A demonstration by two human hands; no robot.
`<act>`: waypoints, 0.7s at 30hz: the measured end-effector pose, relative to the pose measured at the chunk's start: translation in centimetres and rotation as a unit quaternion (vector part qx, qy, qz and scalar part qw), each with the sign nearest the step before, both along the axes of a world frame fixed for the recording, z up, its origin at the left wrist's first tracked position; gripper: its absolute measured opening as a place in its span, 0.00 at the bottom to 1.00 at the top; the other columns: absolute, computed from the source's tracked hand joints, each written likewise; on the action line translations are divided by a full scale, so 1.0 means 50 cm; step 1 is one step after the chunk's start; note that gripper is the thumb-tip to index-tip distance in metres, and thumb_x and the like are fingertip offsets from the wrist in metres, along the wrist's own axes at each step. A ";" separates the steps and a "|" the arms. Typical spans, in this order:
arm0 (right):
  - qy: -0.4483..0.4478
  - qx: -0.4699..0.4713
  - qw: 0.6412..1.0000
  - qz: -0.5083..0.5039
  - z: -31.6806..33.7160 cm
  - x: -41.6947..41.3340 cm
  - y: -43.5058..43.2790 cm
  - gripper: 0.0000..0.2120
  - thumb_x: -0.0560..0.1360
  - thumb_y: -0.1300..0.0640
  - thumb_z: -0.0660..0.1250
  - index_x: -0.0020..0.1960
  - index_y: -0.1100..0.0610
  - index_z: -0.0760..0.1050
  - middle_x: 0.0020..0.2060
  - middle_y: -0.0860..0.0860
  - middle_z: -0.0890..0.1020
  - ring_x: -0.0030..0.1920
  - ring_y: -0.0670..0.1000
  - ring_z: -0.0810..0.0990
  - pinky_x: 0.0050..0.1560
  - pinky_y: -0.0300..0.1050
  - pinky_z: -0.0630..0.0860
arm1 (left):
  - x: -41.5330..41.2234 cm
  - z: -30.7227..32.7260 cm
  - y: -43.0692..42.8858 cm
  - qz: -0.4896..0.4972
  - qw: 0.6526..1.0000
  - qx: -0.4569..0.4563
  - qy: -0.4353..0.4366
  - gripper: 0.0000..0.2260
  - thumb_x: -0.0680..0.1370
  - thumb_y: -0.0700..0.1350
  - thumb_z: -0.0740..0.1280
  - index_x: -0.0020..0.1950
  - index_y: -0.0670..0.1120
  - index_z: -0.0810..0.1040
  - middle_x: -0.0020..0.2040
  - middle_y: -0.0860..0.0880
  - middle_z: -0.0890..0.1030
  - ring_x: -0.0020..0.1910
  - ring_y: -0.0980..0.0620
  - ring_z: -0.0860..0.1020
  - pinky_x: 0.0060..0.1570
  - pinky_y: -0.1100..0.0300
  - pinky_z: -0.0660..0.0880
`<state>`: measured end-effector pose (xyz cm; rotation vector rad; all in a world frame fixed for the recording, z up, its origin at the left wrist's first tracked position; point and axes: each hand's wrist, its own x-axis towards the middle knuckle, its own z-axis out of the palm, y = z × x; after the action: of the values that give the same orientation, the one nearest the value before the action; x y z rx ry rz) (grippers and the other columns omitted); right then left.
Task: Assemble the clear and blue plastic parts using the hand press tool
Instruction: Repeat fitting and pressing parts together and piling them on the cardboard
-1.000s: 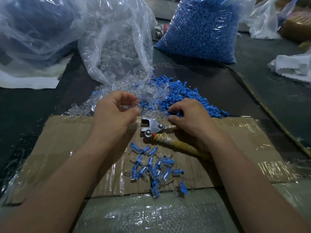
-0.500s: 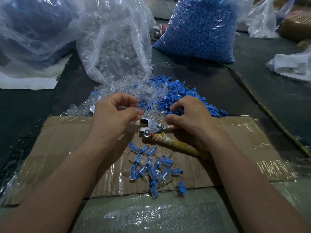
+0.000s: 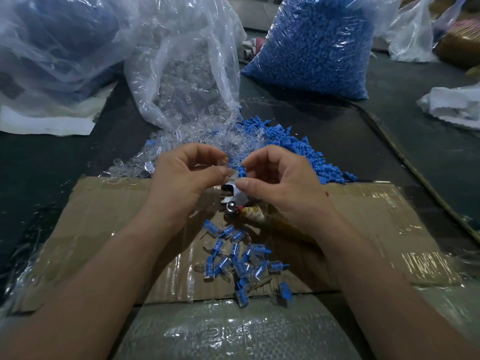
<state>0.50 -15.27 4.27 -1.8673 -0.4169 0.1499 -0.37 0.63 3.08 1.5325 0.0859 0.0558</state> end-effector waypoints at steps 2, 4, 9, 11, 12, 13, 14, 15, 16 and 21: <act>0.004 0.003 1.000 0.001 -0.001 -0.001 0.003 0.10 0.68 0.62 0.72 0.44 0.51 0.74 0.35 0.45 0.78 0.36 0.40 0.78 0.40 0.34 0.76 | 0.001 0.000 -0.001 0.000 1.000 -0.001 -0.001 0.08 0.69 0.33 0.69 0.44 0.45 0.79 0.41 0.47 0.83 0.39 0.52 0.82 0.40 0.62 0.80; 0.004 0.005 1.000 -0.003 -0.001 -0.002 0.002 0.10 0.68 0.61 0.72 0.44 0.52 0.74 0.35 0.46 0.78 0.37 0.41 0.78 0.40 0.34 0.77 | 0.001 -0.002 0.000 -0.004 1.000 0.005 -0.001 0.09 0.69 0.34 0.70 0.44 0.46 0.79 0.40 0.49 0.83 0.39 0.53 0.82 0.40 0.62 0.80; -0.009 -0.007 1.000 -0.007 0.000 -0.002 0.000 0.10 0.68 0.60 0.72 0.45 0.51 0.74 0.36 0.47 0.78 0.37 0.42 0.78 0.42 0.37 0.78 | 0.000 0.000 0.000 -0.009 1.000 -0.023 0.003 0.08 0.74 0.33 0.64 0.43 0.44 0.79 0.40 0.45 0.82 0.38 0.52 0.83 0.38 0.65 0.78; -0.011 -0.010 1.000 -0.010 0.000 -0.002 0.000 0.10 0.68 0.60 0.72 0.44 0.51 0.74 0.36 0.46 0.77 0.37 0.41 0.77 0.42 0.37 0.78 | 0.000 0.001 0.000 -0.011 1.000 -0.025 0.011 0.09 0.75 0.33 0.63 0.44 0.45 0.79 0.39 0.45 0.82 0.36 0.54 0.82 0.37 0.65 0.78; -0.011 -0.011 1.000 -0.011 0.000 -0.001 -0.001 0.10 0.68 0.60 0.72 0.44 0.50 0.74 0.36 0.45 0.77 0.37 0.41 0.77 0.42 0.37 0.78 | 0.001 0.001 0.000 -0.012 1.000 -0.019 0.012 0.10 0.75 0.33 0.63 0.45 0.46 0.79 0.40 0.46 0.82 0.35 0.55 0.81 0.37 0.65 0.79; -0.012 -0.012 1.000 -0.012 -0.001 -0.001 -0.001 0.10 0.68 0.60 0.72 0.44 0.50 0.74 0.36 0.45 0.77 0.37 0.40 0.77 0.42 0.36 0.78 | 0.001 0.001 0.000 -0.011 1.000 -0.009 0.011 0.10 0.75 0.33 0.63 0.45 0.47 0.79 0.41 0.48 0.82 0.35 0.56 0.81 0.37 0.65 0.79; -0.012 -0.013 1.000 -0.011 0.000 -0.001 -0.002 0.10 0.68 0.60 0.72 0.44 0.50 0.74 0.36 0.45 0.77 0.37 0.40 0.77 0.41 0.35 0.77 | 0.000 0.000 0.000 -0.008 1.000 0.003 0.009 0.10 0.74 0.33 0.64 0.46 0.47 0.78 0.43 0.49 0.81 0.36 0.57 0.80 0.38 0.64 0.79; -0.012 -0.014 1.000 -0.011 0.000 -0.001 -0.002 0.10 0.68 0.60 0.72 0.44 0.50 0.73 0.35 0.45 0.77 0.37 0.40 0.77 0.41 0.35 0.77 | 0.000 -0.001 -0.001 -0.004 1.000 0.014 0.007 0.09 0.74 0.33 0.65 0.46 0.48 0.77 0.44 0.50 0.81 0.37 0.56 0.80 0.38 0.63 0.79; -0.012 -0.015 1.000 -0.010 0.000 -0.001 -0.002 0.10 0.68 0.60 0.72 0.44 0.50 0.73 0.35 0.45 0.77 0.37 0.39 0.77 0.41 0.34 0.77 | 0.000 -0.002 -0.001 -0.002 1.000 0.021 0.007 0.09 0.73 0.33 0.66 0.45 0.48 0.77 0.44 0.50 0.82 0.38 0.55 0.80 0.39 0.62 0.79; -0.014 -0.012 1.000 -0.011 0.002 -0.001 -0.003 0.10 0.68 0.59 0.72 0.43 0.49 0.73 0.35 0.44 0.77 0.37 0.39 0.77 0.41 0.34 0.77 | -0.001 0.000 0.000 -0.029 0.998 0.046 -0.013 0.10 0.73 0.34 0.66 0.44 0.49 0.79 0.39 0.54 0.82 0.37 0.59 0.79 0.38 0.66 0.77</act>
<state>0.43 -15.40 4.36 -1.8992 -0.4149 0.1148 -0.40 0.66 3.06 1.6256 0.0176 0.0335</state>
